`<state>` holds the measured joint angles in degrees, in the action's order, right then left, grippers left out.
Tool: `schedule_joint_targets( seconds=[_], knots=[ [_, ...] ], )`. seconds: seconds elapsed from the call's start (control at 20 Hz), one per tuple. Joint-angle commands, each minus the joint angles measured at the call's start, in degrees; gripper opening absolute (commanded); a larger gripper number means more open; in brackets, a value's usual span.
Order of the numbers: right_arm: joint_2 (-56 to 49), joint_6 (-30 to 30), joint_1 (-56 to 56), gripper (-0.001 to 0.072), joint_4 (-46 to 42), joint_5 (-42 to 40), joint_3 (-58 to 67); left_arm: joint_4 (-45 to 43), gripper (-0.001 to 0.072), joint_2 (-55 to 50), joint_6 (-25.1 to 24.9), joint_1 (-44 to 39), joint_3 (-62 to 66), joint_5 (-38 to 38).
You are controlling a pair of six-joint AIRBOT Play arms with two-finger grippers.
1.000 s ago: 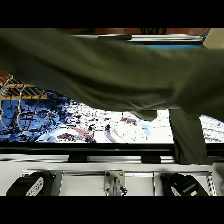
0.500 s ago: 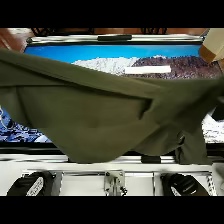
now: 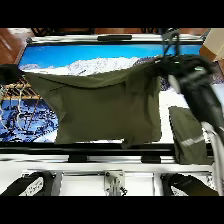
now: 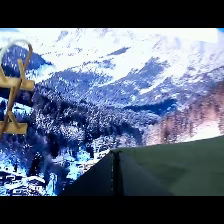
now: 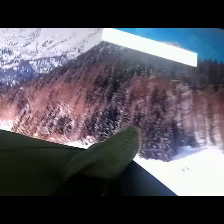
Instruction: Fold the shirts.
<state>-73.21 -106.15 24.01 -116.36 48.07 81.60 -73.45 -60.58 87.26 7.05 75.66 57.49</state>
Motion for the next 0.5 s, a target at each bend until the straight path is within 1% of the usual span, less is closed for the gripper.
schedule_joint_targets(
  seconds=[0.0,0.05,0.1,0.2,0.25,0.3,0.35,0.4,0.45],
  knots=[
    [-11.2,-8.9,-3.1,0.0081,8.7,-16.2,0.1,1.5,0.0028,-12.4,0.0,-0.1,-1.6,-5.4],
    [-13.2,-8.9,-3.7,0.0081,12.4,-16.7,0.1,3.2,0.0029,-16.0,0.0,-0.1,-1.6,-5.4],
    [-15.4,-8.8,-4.0,0.0081,16.2,-15.8,0.1,5.9,0.0029,-19.1,0.0,-0.1,-1.6,-5.2],
    [-18.7,-8.7,-3.8,0.0081,20.5,-12.2,0.1,12.5,0.0030,-24.4,0.0,0.0,-1.6,-3.4],
    [-19.4,-8.7,-3.8,0.0099,22.9,-11.7,0.1,15.5,0.0030,-26.4,0.0,0.0,-1.6,-0.8],
    [-19.2,-8.6,-3.8,0.0178,24.5,-11.8,0.1,16.7,0.0058,-27.5,0.0,0.1,-1.5,2.0],
    [-18.2,-7.8,-4.0,0.0364,24.6,-11.6,0.1,16.5,0.0178,-27.9,-0.1,0.6,-1.4,5.3],
    [-16.4,-4.7,-4.3,0.0493,24.5,-10.0,0.3,16.2,0.0406,-27.8,-0.7,1.5,-1.2,9.0],
    [-14.3,-1.6,-5.1,0.0493,24.3,-6.5,0.6,15.8,0.0643,-27.8,-1.5,3.1,-0.1,14.3]
  ],
)
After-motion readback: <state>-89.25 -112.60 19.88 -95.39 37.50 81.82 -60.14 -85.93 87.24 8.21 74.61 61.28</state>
